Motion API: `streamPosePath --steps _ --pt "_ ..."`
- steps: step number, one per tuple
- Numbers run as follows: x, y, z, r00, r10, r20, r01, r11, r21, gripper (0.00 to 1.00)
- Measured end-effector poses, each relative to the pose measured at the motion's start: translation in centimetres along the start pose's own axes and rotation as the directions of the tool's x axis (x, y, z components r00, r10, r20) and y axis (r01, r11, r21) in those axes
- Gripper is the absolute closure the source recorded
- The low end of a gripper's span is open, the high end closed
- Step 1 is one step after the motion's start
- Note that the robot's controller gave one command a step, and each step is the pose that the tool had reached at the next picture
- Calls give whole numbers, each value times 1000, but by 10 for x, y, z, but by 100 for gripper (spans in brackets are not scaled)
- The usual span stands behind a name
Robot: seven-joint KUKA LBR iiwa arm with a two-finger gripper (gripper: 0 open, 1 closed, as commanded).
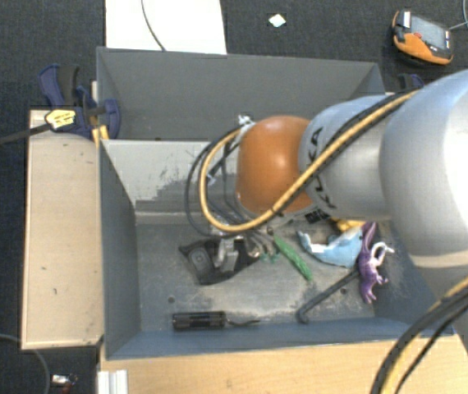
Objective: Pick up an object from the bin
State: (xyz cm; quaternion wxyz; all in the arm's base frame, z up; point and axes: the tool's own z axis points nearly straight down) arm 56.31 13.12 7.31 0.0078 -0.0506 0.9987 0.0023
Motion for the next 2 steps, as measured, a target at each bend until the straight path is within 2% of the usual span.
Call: streamPosePath --steps 1,2 --pt "0 0 0 1000 1 0 -1 1000 0 100" --pt "3 0 -35 1000 3 -9 -3 1000 1 100"
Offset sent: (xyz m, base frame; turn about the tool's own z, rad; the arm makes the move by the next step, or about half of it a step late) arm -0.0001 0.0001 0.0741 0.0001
